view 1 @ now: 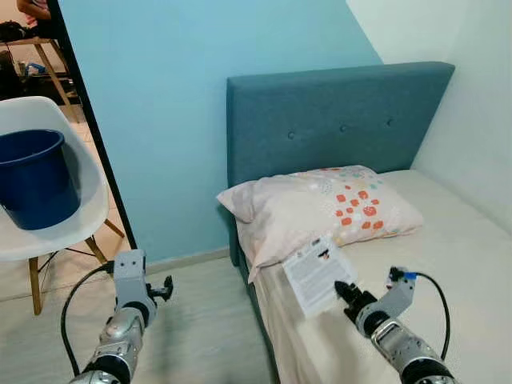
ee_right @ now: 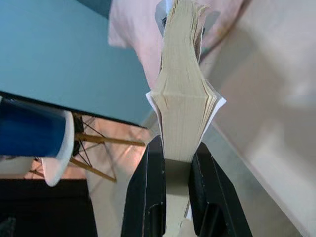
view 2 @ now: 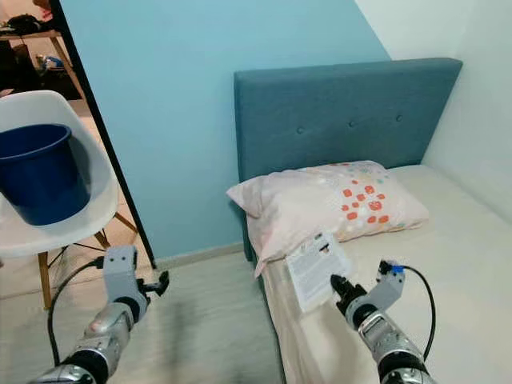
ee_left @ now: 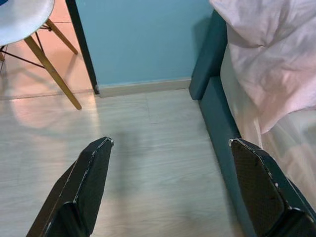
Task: Clean up the room
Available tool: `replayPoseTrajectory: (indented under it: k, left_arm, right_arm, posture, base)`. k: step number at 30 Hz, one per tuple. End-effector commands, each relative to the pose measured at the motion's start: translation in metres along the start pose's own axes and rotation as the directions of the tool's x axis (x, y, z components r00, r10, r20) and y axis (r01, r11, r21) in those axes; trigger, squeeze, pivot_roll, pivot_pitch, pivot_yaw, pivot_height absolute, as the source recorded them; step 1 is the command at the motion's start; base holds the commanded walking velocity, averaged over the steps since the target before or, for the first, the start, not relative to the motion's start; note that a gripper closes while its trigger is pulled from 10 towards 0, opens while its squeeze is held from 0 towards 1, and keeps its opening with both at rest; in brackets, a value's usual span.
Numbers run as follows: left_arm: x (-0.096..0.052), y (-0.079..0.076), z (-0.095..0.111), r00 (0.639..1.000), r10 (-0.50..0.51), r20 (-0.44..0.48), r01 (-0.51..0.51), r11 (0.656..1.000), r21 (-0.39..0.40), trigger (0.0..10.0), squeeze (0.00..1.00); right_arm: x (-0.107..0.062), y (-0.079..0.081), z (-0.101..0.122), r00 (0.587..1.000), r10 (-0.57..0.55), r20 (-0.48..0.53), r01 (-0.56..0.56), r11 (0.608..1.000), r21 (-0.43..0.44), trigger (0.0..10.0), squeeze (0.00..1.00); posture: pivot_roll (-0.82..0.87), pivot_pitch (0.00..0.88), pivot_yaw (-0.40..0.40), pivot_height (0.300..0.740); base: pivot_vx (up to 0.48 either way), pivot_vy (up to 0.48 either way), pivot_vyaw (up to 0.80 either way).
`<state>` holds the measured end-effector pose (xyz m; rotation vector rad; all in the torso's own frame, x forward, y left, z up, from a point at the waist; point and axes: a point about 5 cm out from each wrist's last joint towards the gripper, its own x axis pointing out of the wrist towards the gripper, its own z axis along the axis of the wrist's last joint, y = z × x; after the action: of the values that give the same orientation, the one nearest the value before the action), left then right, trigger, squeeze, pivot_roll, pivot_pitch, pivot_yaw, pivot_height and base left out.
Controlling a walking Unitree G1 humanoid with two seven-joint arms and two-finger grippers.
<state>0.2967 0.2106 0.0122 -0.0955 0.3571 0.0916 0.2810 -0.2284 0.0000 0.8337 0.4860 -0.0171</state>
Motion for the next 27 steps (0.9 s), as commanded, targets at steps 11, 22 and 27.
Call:
replayPoseTrajectory:
  k: [11,22,27]
  left_arm:
    - [0.001,0.001,0.005,1.000,-0.001,0.020,0.000,0.999,0.049,10.0,0.00]
    - [0.003,0.000,0.014,0.998,-0.029,0.056,0.026,0.998,0.064,10.0,0.00]
    - [0.004,-0.002,0.016,0.997,-0.042,0.067,0.038,0.997,0.061,10.0,0.00]
  right_arm:
    - [0.007,0.009,-0.003,1.000,-0.012,-0.019,0.011,1.000,-0.019,10.0,0.00]
    - [0.013,0.020,0.011,0.999,0.022,0.032,-0.021,0.999,-0.027,10.0,0.00]
    - [0.012,0.018,0.015,0.999,0.000,0.042,0.001,1.000,-0.030,10.0,0.00]
  posture:
    - [0.01,0.038,-0.028,0.740]
    - [0.02,0.063,-0.015,0.700]
    - [0.03,0.070,-0.016,0.675]
  base:
    - [0.000,0.000,0.00]
    - [0.000,0.000,0.00]
    - [0.000,0.000,0.00]
